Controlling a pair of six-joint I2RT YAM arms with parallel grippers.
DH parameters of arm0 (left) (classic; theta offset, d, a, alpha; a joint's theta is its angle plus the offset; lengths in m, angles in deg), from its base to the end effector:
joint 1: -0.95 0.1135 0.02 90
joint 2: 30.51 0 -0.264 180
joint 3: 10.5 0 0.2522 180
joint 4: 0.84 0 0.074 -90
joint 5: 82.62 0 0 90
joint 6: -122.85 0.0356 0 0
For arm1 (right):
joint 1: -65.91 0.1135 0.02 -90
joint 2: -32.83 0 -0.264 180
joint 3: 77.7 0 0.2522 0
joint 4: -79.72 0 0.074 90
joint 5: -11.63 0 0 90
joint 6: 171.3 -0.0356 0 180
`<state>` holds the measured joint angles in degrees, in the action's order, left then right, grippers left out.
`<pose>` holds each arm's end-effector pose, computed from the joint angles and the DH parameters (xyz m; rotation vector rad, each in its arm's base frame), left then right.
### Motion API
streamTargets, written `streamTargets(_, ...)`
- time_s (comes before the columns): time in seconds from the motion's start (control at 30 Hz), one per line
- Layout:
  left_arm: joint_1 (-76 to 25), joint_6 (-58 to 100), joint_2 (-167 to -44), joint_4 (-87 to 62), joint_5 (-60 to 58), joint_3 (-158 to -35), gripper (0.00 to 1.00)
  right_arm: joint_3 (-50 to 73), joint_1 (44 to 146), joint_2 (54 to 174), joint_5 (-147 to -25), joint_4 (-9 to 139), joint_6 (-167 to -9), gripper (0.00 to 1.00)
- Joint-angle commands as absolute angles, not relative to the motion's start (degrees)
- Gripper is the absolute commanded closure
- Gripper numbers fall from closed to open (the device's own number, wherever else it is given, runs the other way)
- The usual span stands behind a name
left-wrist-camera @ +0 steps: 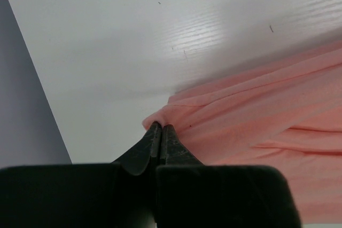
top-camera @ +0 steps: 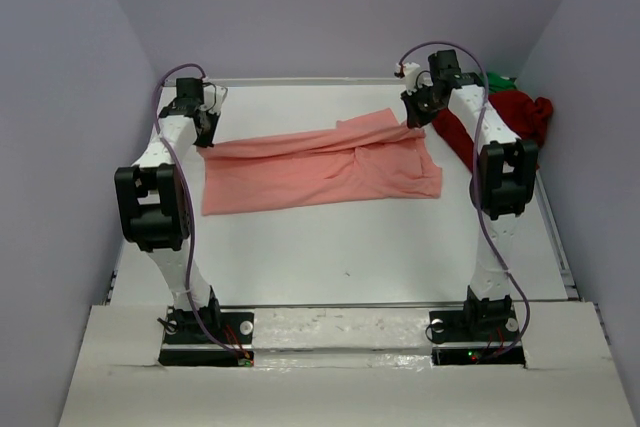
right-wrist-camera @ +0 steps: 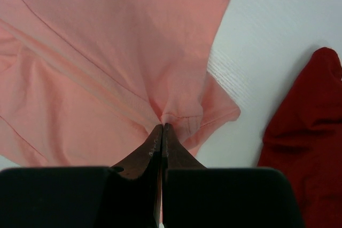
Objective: Fold and stack the t-shirts
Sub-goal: Fold the tshirt
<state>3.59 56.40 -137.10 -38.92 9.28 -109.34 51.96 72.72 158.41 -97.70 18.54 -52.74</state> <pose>0.4211 0.0206 0.2539 0.4171 2.3487 0.2578 0.4788 0.0690 0.2558 -0.8807 2.3475 0.2793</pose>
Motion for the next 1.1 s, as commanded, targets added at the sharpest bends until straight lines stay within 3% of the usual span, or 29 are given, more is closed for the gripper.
streamTargets(0.0,3.85,58.43,-132.64,-40.62,9.23,-107.06,1.0,51.02,72.41,154.56,-96.3,17.89,-51.5,1.0)
streamTargets(1.07,3.68,62.47,-131.14,-39.39,11.34,-97.13,1.0,39.68,72.41,152.8,-94.1,14.63,-49.13,1.0)
